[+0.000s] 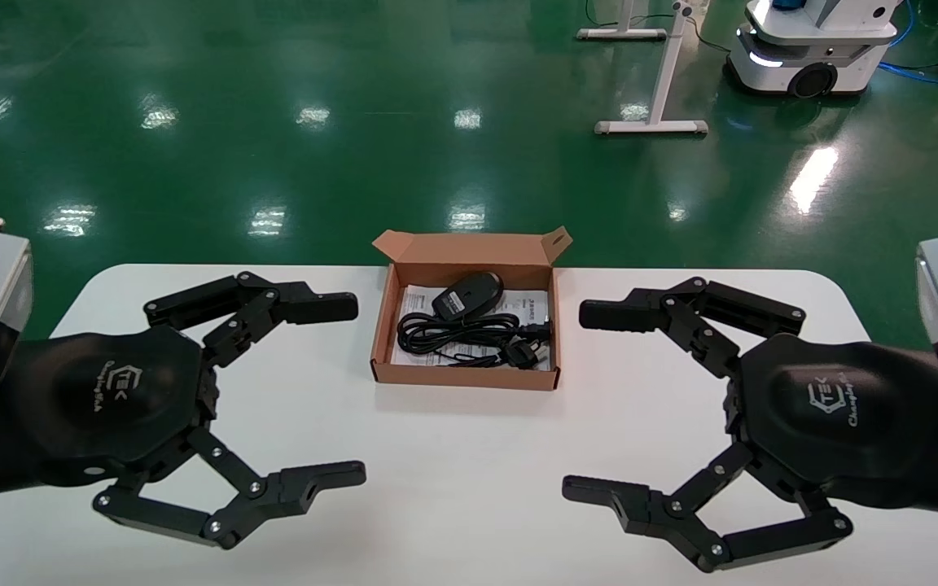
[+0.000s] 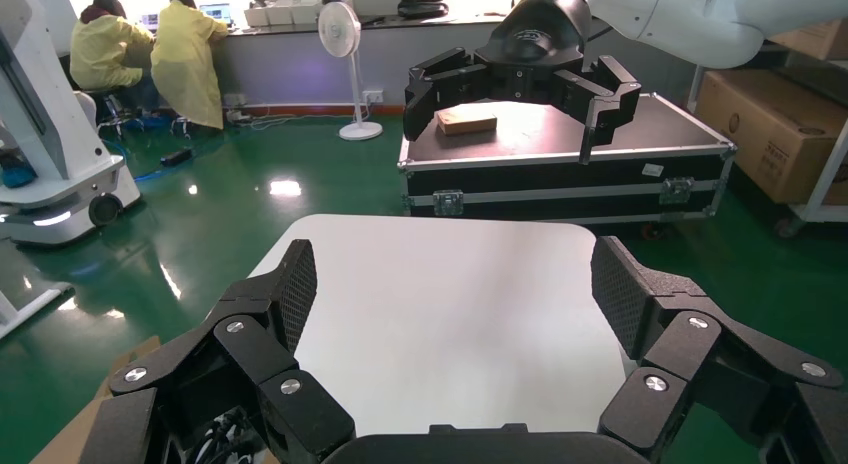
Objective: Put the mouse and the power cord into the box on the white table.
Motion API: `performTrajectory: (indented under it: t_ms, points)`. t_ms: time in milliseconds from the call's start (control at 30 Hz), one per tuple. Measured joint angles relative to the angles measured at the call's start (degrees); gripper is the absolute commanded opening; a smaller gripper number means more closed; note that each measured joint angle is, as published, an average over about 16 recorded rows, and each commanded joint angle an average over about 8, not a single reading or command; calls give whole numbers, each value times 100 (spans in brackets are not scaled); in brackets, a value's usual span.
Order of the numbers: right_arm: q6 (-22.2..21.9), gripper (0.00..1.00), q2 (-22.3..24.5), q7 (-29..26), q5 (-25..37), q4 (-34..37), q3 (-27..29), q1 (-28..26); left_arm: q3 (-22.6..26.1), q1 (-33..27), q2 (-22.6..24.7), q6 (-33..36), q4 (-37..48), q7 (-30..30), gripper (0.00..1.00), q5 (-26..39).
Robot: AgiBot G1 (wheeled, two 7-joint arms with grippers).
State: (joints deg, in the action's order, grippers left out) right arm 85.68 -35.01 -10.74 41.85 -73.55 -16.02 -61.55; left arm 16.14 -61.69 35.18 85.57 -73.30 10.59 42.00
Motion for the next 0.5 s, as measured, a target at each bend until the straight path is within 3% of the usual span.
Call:
performTrajectory:
  t_ms: [500]
  points:
    - [0, 100, 0, 0, 0, 0, 0, 0, 0, 0, 0, 0, 0, 0, 100, 0]
